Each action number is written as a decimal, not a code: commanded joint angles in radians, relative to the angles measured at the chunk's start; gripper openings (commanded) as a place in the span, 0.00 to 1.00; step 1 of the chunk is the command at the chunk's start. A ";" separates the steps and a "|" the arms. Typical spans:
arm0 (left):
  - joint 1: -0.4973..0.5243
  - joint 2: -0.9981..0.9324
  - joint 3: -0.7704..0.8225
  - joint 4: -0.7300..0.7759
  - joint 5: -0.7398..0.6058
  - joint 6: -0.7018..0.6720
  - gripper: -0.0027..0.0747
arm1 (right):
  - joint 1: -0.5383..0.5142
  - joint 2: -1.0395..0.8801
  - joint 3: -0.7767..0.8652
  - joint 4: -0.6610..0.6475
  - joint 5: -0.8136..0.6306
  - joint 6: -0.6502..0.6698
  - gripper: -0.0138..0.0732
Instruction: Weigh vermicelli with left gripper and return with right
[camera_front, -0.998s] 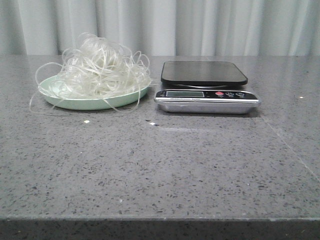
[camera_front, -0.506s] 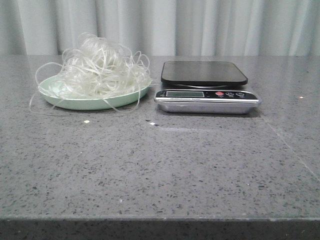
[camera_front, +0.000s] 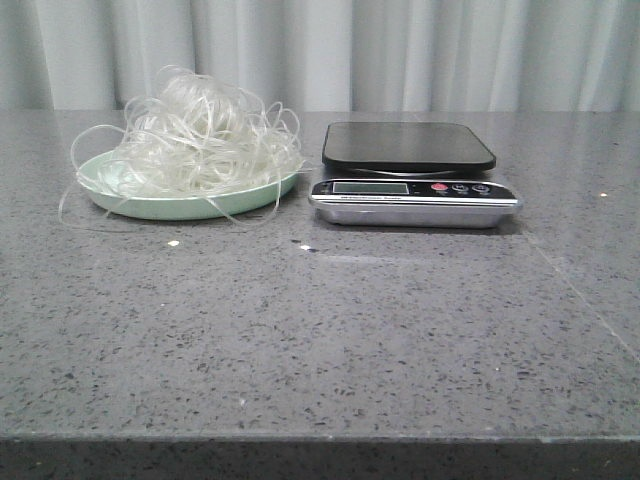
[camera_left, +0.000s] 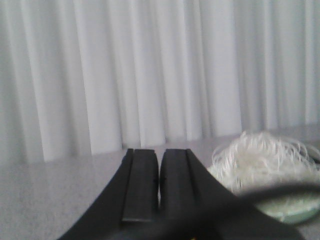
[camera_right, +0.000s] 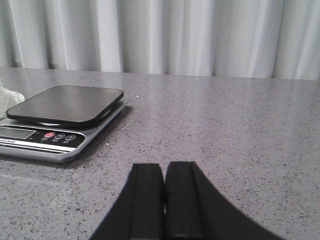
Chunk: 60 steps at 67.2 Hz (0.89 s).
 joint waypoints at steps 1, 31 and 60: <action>0.002 -0.020 -0.030 -0.009 -0.184 -0.007 0.21 | -0.007 -0.016 -0.008 -0.011 -0.075 0.000 0.34; 0.002 0.193 -0.543 -0.090 0.429 -0.007 0.21 | -0.007 -0.016 -0.008 -0.011 -0.075 0.000 0.34; 0.002 0.396 -0.572 -0.115 0.397 -0.007 0.21 | -0.007 -0.016 -0.008 -0.011 -0.075 0.000 0.34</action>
